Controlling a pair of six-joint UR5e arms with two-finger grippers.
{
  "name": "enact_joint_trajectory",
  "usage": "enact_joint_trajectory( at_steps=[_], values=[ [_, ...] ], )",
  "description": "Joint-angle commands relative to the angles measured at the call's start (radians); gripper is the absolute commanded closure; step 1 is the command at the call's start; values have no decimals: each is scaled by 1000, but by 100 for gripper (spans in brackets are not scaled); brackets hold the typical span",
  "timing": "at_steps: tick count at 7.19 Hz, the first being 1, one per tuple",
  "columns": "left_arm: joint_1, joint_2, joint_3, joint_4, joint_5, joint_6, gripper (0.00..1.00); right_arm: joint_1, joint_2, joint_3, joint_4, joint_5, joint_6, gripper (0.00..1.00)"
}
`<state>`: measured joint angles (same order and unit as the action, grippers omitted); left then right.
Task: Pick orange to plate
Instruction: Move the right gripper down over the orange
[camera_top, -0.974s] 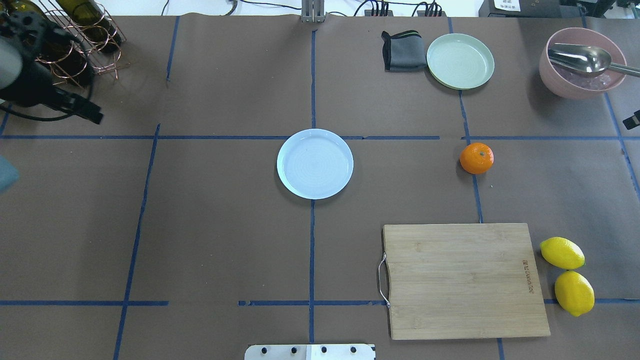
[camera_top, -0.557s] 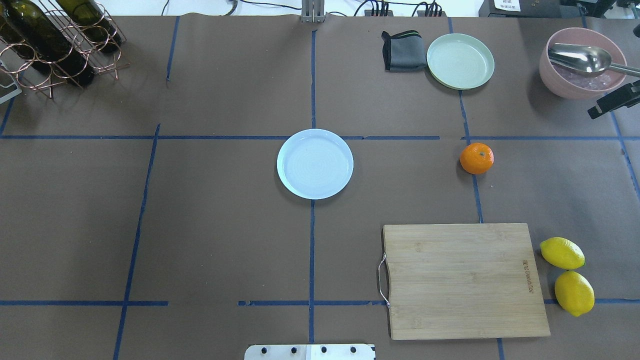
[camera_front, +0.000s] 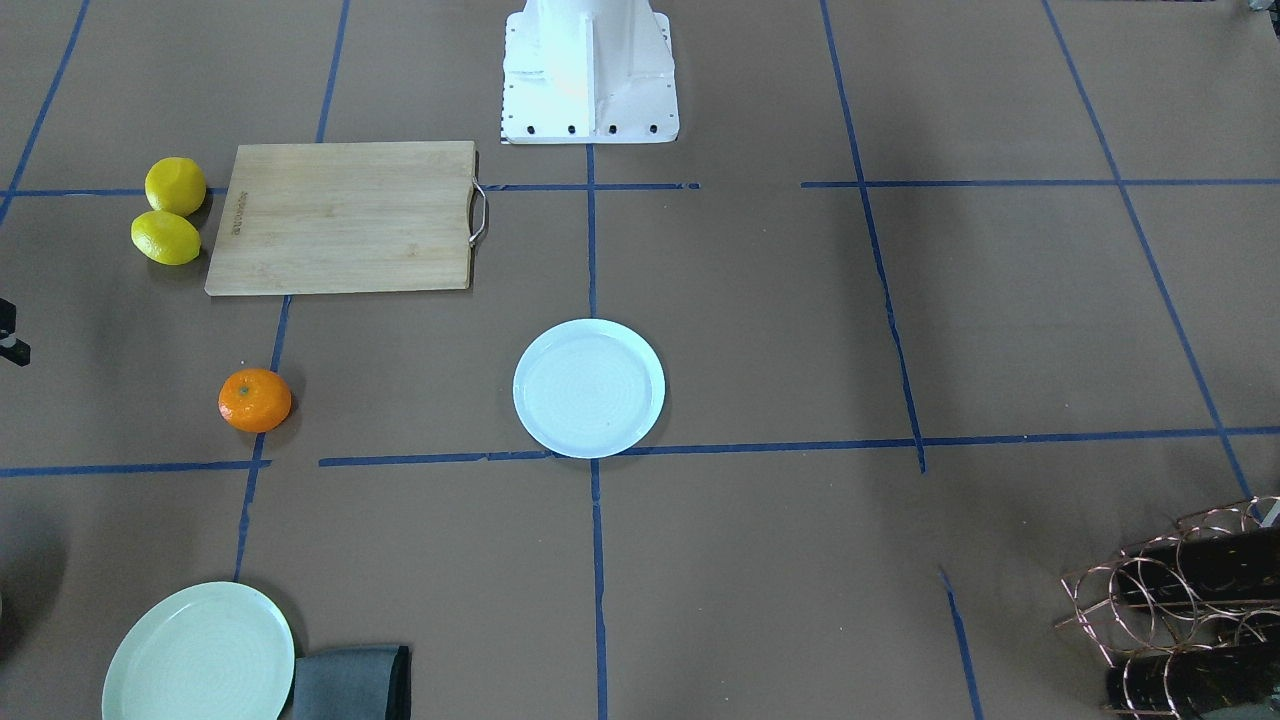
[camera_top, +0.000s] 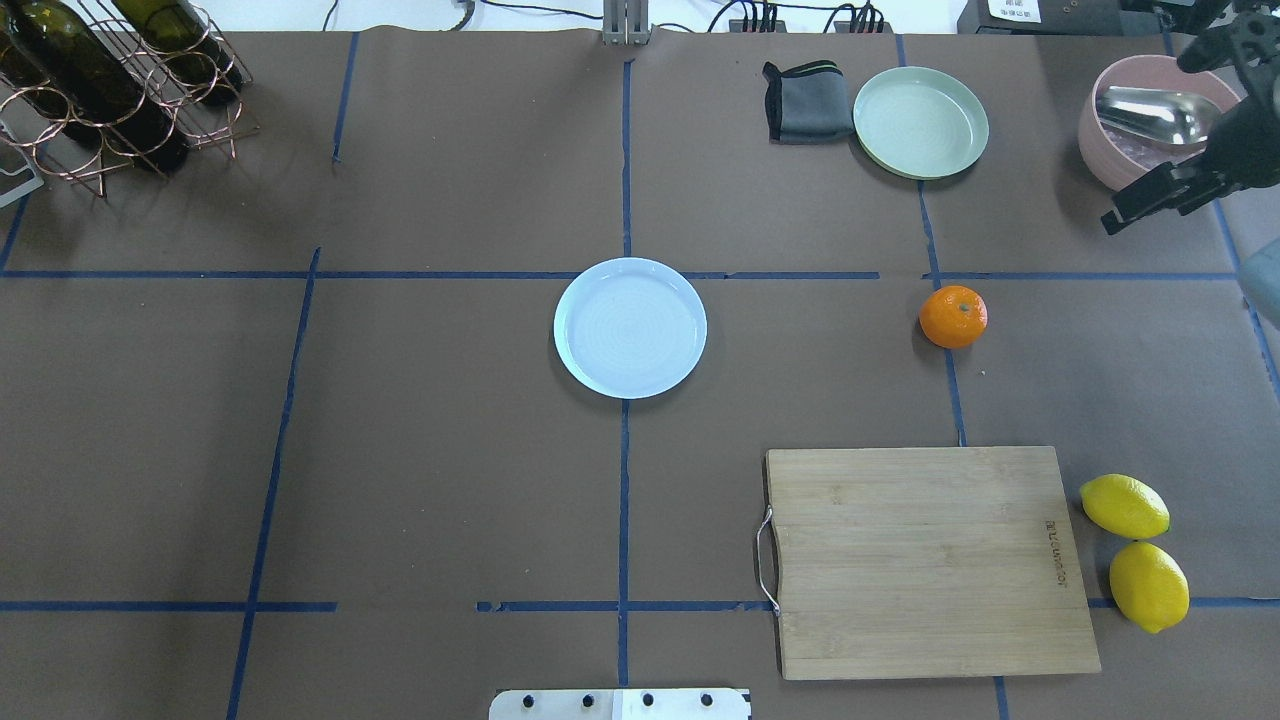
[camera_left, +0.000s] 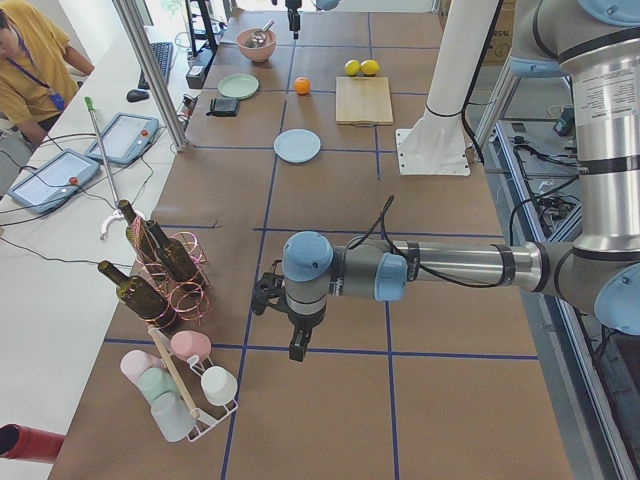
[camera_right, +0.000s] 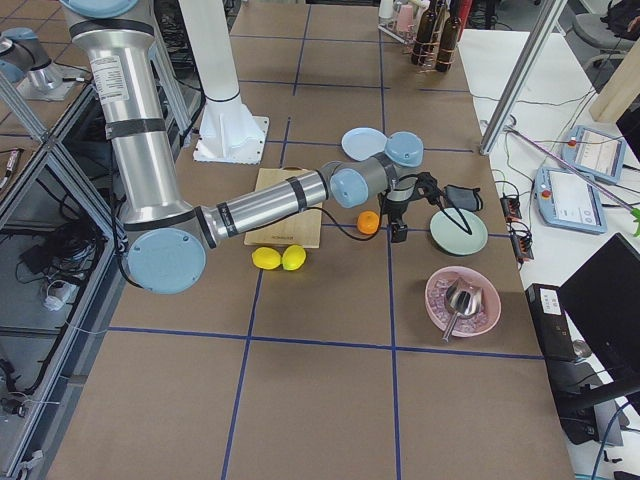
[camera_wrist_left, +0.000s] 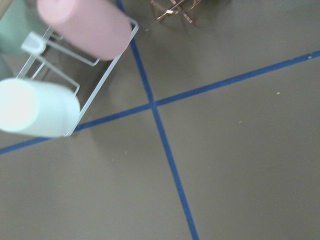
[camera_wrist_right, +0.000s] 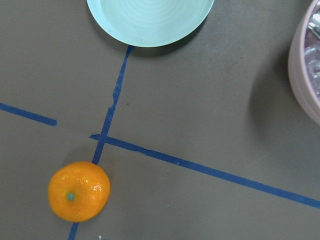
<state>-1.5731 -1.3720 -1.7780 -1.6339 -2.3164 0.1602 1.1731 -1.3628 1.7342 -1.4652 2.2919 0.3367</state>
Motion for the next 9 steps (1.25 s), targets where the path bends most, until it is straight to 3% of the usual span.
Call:
enact_joint_trajectory(
  at_steps=[1, 4, 9],
  values=[
    [-2, 7, -4, -6, -6, -1, 0, -136, 39, -8, 64, -92, 210, 0],
    [-1, 7, -6, -4, -8, -1, 0, -292, 59, -16, 106, -256, 318, 0],
    [-1, 13, -14, -1, -8, -1, 0, -348, 62, -51, 108, -290, 321, 0]
  ],
)
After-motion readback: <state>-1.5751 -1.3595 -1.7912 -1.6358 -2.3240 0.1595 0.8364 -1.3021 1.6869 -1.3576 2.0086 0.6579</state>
